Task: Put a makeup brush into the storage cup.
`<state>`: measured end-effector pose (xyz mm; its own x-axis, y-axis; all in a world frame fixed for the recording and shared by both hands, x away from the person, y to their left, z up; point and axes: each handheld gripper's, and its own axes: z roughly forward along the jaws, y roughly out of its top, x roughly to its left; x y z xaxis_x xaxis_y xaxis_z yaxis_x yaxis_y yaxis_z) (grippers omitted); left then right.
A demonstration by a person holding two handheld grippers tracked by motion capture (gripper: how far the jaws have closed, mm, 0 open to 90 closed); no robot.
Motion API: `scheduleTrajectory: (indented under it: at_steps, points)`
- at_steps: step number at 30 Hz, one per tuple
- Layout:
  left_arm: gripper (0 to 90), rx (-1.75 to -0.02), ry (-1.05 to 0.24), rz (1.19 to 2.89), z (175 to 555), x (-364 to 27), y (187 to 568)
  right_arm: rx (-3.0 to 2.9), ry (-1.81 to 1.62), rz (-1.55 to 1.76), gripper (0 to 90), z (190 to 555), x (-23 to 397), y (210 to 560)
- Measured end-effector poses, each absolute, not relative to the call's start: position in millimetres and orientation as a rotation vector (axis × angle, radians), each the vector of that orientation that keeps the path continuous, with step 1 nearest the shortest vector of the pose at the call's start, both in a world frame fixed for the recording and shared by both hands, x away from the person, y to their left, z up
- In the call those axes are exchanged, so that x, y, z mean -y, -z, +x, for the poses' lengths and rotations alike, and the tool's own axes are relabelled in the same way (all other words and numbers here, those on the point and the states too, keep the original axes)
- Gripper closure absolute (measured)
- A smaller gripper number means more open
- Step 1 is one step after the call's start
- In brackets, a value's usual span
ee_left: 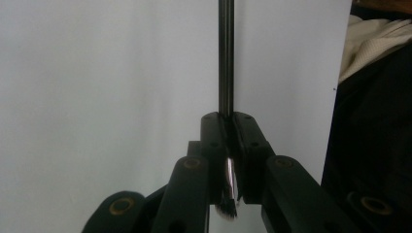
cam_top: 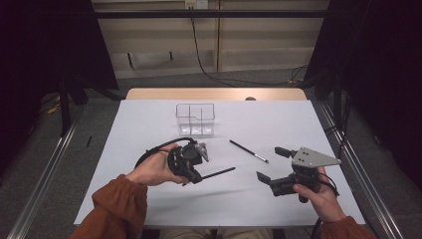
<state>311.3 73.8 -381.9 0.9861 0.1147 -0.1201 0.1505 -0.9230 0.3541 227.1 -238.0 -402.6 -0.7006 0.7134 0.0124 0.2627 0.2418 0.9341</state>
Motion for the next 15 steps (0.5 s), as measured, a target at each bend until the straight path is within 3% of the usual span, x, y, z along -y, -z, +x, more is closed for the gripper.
scheduleTrajectory:
  at_steps: [15]
  points:
    - [84.1,-0.141,0.127,2.767,309.7,-69.1,374.4,-2.366,-1.329,0.745,5.1,250.5,207.9,388.1]
